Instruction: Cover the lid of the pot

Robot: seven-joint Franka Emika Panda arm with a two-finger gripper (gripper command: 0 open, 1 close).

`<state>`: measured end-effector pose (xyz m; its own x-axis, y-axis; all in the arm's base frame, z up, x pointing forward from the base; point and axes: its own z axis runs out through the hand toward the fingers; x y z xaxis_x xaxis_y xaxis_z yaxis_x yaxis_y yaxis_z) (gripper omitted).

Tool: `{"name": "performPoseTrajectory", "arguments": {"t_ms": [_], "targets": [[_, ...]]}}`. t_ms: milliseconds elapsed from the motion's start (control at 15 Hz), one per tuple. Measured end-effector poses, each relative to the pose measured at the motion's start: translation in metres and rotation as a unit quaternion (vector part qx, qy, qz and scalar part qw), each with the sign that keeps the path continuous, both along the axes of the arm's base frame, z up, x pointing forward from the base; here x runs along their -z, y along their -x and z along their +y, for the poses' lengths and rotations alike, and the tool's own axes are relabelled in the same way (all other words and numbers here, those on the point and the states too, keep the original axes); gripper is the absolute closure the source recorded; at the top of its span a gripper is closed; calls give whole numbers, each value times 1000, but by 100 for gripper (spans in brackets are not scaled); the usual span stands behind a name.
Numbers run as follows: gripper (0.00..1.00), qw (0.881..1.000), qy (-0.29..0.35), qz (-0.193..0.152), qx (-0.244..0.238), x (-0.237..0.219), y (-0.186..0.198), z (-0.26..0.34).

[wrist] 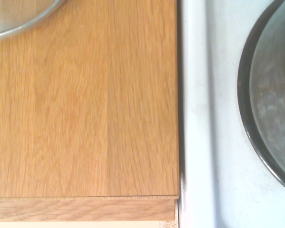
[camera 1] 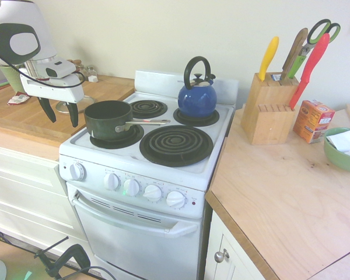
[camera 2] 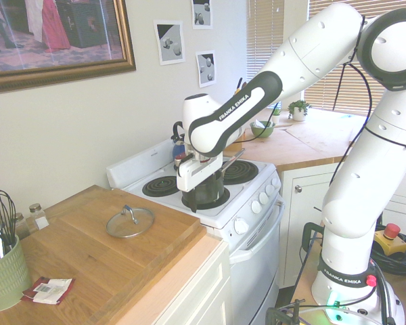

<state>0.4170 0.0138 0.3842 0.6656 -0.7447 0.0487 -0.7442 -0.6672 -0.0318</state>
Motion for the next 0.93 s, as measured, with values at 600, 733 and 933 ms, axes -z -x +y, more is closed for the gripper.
{"name": "performPoseTrajectory", "arguments": {"t_ms": [600,733,933], "targets": [[0,996,-19,-54,68,-53,-41,100],[0,991,-16,-77,108,-50,-67,125],[0,983,-8,-104,150,-47,-109,162]]}}
